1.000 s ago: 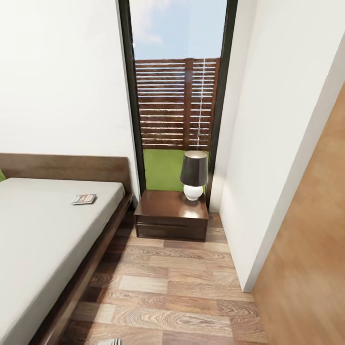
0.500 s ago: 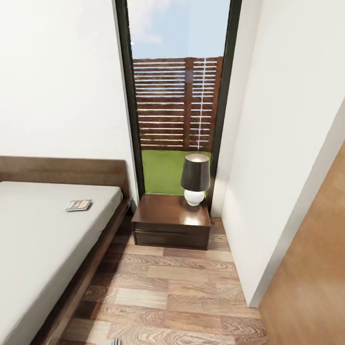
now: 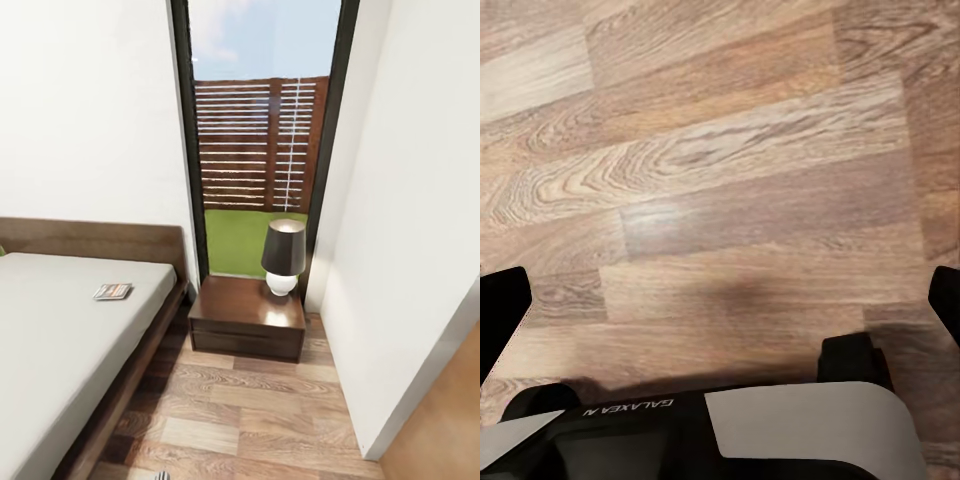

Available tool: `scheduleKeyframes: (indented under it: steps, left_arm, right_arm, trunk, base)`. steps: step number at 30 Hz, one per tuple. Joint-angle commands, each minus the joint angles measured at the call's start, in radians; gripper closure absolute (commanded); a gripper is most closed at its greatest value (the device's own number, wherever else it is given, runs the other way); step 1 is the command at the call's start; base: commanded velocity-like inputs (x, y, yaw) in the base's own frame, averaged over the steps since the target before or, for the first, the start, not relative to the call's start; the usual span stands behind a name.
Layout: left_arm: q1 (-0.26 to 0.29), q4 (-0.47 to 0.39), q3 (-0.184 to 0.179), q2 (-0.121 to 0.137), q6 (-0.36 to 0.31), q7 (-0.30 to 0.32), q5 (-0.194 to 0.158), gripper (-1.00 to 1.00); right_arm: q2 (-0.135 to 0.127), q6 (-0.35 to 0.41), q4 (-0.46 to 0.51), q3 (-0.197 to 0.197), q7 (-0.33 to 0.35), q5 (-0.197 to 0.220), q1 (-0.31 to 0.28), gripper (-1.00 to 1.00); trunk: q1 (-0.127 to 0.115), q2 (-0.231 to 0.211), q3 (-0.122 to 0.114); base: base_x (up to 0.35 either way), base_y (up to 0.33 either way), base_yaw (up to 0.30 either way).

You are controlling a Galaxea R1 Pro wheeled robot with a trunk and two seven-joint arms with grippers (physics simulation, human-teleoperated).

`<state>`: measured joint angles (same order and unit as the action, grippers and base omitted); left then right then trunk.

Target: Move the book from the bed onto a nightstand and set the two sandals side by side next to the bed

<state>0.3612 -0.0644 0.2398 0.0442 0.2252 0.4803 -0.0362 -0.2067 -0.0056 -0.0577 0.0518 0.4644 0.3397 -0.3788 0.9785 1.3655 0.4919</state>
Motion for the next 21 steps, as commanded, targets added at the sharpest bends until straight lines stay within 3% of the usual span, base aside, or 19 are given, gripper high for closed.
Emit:
scheduleKeyframes:
  steps: [1, 21]
  left_arm:
    - [0.001, 0.001, 0.001, 0.0, 0.002, 0.004, -0.004, -1.0]
    - [0.001, 0.001, 0.001, 0.0, 0.002, 0.004, -0.004, -1.0]
  right_arm:
    - [0.0, -0.001, -0.004, 0.005, 0.005, 0.004, -0.002, -1.0]
    - [0.0, -0.001, -0.004, 0.005, 0.005, 0.004, -0.002, -1.0]
  trunk:
    - [0.0, 0.001, 0.001]
    - [0.0, 0.001, 0.001]
  base:
    - [0.286, 0.0, 0.016]
    - [0.29, 0.0, 0.002]
